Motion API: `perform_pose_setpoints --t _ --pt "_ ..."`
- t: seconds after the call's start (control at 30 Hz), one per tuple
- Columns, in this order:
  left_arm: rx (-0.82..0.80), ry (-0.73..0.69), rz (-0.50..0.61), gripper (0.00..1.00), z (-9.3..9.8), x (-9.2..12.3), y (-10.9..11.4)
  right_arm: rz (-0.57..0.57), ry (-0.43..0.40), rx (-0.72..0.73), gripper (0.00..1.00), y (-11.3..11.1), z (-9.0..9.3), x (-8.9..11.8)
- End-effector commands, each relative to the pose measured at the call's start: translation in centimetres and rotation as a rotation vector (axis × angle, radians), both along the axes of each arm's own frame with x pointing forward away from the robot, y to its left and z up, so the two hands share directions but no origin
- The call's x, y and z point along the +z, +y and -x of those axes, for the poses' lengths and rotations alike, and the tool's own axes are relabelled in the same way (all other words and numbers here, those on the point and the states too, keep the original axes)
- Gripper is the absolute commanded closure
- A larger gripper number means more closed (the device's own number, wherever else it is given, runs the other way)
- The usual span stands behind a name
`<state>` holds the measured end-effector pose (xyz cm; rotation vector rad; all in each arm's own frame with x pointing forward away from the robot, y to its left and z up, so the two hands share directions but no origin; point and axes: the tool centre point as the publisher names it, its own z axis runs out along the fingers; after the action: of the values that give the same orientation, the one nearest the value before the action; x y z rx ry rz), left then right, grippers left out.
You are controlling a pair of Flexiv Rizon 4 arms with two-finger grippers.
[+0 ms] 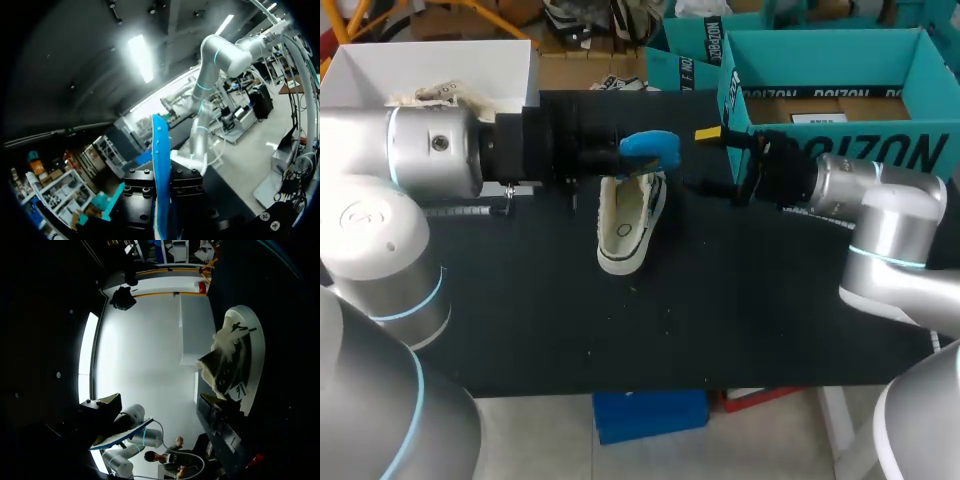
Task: Take the shoe out of the shoebox, open the shoe tongue, remove and reinsert the insole, then place the shoe into the shoebox
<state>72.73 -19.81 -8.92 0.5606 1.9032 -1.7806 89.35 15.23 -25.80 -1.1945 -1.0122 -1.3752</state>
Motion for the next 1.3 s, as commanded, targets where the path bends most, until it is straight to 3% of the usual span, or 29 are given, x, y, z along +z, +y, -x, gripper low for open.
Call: perform_pose_setpoints --t 0.03,0.07,0.23,0.4,0.6,0.8,1.07,1.3 --pt "-0.013 -0.188 0.123 1.00 3.9 -3.6 2.4 0.001 0.000 -0.003 0.00 0.1 0.0 -0.1" --pt "0.002 -0.258 0.095 1.00 4.4 -4.5 2.9 0.001 0.000 -0.003 0.00 0.1 0.0 -0.1" --pt "-0.041 -0.366 0.189 1.00 6.4 -8.0 4.5 0.001 0.000 -0.003 0.00 0.1 0.0 -0.1" --pt "-0.083 -0.589 0.168 1.00 7.8 -10.7 5.3 0.001 0.000 -0.003 0.00 0.1 0.0 -0.1" --pt "-0.088 -0.732 0.128 1.00 7.6 -13.3 5.7 0.001 0.000 -0.003 0.00 0.1 0.0 -0.1" --pt "-0.048 -0.866 0.041 1.00 5.9 -15.9 5.8 0.001 0.000 -0.003 0.00 0.1 0.0 -0.1" --pt "0.022 -0.877 -0.029 1.00 2.2 -18.5 5.6 0.001 0.000 -0.003 0.00 0.1 0.0 -0.1" --pt "0.022 -0.877 -0.029 1.00 2.2 -18.5 5.6 0.001 0.000 -0.003 0.00 0.1 0.0 -0.1"
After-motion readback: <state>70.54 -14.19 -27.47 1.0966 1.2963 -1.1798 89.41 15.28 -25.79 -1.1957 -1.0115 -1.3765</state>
